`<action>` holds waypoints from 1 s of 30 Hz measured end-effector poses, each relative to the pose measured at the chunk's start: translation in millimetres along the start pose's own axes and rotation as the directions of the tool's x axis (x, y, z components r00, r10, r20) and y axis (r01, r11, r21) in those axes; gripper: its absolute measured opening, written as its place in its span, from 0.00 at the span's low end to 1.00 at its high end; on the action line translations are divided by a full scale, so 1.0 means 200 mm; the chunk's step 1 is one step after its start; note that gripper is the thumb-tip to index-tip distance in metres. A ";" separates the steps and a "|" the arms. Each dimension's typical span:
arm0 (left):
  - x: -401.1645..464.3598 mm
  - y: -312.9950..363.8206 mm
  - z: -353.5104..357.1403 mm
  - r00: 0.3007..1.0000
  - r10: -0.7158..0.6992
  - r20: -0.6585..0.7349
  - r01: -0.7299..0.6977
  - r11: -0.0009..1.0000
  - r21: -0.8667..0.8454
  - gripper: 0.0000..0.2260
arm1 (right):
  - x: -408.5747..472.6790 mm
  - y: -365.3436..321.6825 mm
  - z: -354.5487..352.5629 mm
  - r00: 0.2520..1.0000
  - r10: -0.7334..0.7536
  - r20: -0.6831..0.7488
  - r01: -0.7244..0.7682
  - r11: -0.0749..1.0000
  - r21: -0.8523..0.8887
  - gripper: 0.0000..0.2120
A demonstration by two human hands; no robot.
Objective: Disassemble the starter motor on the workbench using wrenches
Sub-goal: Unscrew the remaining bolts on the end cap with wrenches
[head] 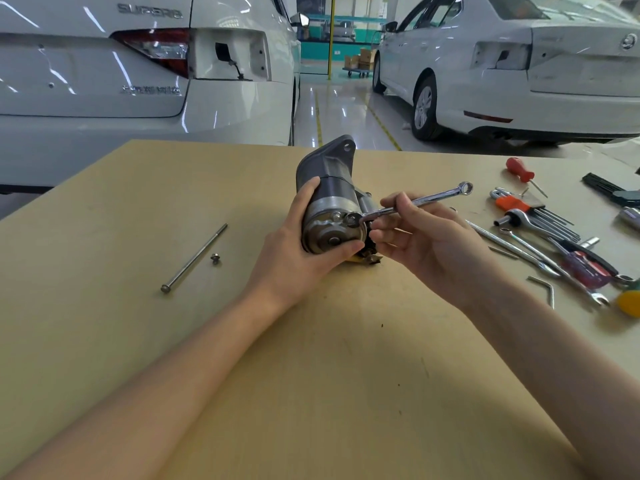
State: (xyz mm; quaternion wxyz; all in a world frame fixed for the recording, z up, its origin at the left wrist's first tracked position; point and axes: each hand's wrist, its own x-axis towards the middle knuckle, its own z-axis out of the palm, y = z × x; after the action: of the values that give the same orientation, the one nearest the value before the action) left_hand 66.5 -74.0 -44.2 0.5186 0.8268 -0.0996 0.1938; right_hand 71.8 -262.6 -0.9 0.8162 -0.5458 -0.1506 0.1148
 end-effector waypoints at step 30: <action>0.00 0.00 0.00 1.000 -0.021 -0.017 0.021 1.000 0.005 0.36 | 0.06 -0.26 0.39 0.884 -0.257 0.391 0.467 0.545 -0.697 0.10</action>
State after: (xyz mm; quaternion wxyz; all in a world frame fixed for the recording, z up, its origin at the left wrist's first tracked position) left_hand 65.5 -75.3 -44.3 0.5193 0.8275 -0.0860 0.1956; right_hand 54.9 -211.2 77.3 0.4813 -0.7802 -0.3937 -0.0678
